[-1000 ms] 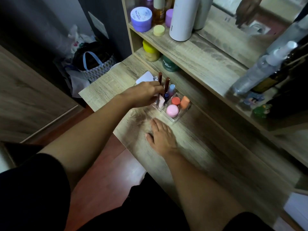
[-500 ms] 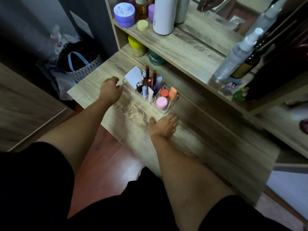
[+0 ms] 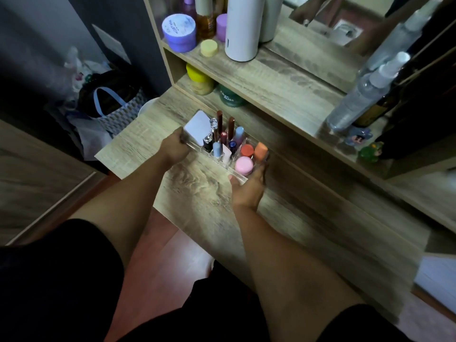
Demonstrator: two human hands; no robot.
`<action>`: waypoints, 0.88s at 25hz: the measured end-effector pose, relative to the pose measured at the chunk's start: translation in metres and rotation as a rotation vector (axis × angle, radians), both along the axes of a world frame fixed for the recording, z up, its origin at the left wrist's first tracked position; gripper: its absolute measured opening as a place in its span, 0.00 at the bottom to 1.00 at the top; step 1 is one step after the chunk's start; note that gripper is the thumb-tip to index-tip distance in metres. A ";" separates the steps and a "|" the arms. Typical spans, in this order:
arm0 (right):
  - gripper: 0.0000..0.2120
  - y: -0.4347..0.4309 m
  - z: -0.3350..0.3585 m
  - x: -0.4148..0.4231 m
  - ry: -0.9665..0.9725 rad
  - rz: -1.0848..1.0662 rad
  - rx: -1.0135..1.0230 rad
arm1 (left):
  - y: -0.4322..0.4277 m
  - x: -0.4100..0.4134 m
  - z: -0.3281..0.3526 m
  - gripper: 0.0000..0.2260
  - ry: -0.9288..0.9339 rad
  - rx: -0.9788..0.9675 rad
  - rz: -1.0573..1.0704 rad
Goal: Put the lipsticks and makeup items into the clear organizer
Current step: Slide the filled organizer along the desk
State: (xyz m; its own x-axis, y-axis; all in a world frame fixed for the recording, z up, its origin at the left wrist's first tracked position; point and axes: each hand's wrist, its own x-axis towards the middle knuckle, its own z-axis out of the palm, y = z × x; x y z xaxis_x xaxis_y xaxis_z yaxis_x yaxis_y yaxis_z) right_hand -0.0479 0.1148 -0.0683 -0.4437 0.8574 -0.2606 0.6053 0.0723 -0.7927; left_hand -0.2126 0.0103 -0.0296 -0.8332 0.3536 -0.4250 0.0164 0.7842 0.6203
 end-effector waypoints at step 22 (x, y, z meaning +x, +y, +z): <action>0.43 0.026 0.002 0.094 0.034 -0.116 0.079 | 0.035 0.075 0.006 0.20 0.088 0.017 -0.010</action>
